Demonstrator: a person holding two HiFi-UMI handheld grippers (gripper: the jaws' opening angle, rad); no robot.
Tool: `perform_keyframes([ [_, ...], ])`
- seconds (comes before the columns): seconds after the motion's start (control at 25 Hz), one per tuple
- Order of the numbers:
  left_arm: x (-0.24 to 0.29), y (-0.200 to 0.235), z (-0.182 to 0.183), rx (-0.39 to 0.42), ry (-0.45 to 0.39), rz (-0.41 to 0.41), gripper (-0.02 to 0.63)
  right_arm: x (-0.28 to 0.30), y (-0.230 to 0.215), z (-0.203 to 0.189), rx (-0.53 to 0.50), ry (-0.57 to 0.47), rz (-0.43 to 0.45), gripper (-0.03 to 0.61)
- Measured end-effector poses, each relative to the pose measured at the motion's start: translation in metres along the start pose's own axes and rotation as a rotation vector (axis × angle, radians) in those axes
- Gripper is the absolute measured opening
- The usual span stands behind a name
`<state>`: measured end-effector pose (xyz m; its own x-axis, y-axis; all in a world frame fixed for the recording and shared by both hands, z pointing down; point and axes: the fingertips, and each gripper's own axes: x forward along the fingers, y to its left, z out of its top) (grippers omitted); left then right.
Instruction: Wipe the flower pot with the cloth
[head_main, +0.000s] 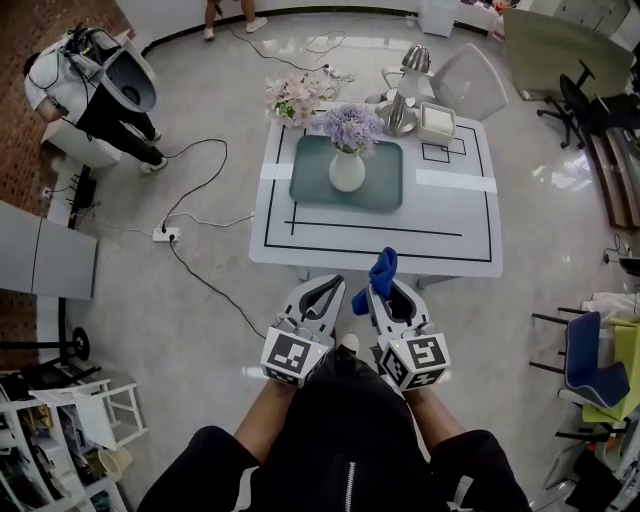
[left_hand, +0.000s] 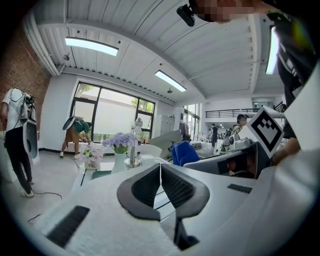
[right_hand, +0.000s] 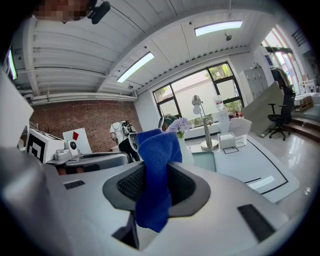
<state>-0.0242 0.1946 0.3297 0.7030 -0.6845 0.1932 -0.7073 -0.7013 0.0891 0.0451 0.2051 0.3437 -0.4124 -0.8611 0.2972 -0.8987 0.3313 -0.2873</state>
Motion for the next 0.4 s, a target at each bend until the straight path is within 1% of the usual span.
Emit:
perform_keyframes([
  [0.12, 0.0, -0.002, 0.003, -0.003, -0.015, -0.005, 0.012, 0.0, 0.002, 0.001, -0.003, -0.001, 0.01, 0.112],
  [0.24, 0.0, -0.002, 0.007, -0.017, -0.009, -0.006, 0.012, 0.002, 0.005, 0.003, -0.005, -0.003, 0.021, 0.112],
  [0.4, -0.002, 0.001, 0.007, 0.012, 0.01, 0.003, 0.012, 0.003, 0.011, 0.004, -0.014, 0.004, 0.035, 0.112],
])
